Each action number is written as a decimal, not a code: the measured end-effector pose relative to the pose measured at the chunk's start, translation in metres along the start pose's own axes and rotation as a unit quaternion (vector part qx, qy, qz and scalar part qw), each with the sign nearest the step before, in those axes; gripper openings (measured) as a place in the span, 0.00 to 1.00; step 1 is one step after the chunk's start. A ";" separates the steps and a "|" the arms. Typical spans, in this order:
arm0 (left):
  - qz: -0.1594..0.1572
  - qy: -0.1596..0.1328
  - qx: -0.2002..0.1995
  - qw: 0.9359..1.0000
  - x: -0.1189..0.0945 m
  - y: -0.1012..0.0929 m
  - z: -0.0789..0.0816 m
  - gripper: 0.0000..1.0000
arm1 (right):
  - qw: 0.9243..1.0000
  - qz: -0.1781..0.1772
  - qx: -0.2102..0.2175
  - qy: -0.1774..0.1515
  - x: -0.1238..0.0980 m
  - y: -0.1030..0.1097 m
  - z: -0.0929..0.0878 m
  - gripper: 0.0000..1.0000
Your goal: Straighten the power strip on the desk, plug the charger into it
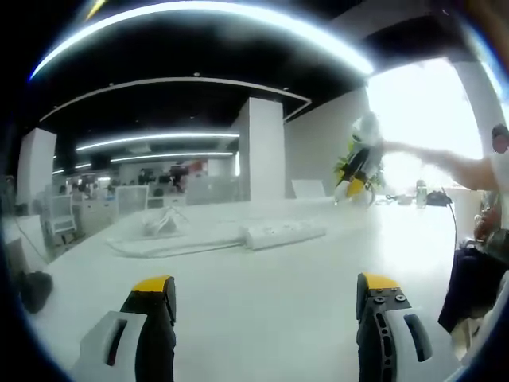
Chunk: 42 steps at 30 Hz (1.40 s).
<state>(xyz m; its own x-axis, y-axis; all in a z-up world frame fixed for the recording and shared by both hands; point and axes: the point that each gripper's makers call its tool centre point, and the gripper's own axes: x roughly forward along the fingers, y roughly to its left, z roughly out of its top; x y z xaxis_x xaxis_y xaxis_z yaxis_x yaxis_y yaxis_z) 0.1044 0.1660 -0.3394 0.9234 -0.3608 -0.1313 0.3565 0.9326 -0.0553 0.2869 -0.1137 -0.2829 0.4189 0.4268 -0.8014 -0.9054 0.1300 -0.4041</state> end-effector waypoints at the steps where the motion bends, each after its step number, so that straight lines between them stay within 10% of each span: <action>1: 0.000 0.000 -0.001 1.000 0.000 0.000 0.000 0.97 | 1.000 0.000 -0.001 0.003 0.001 0.000 0.000 0.22; 42: 0.004 0.002 -0.006 1.000 -0.005 0.006 -0.004 0.97 | 0.983 0.032 -0.066 0.169 0.040 0.009 0.018 0.22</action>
<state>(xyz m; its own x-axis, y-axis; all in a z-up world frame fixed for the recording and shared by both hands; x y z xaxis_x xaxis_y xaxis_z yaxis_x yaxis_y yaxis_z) 0.1013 0.1730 -0.3433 0.9255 -0.3533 -0.1365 0.3473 0.9354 -0.0661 0.2944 -0.0795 -0.3102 0.3805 0.1067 -0.9186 -0.9232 -0.0136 -0.3840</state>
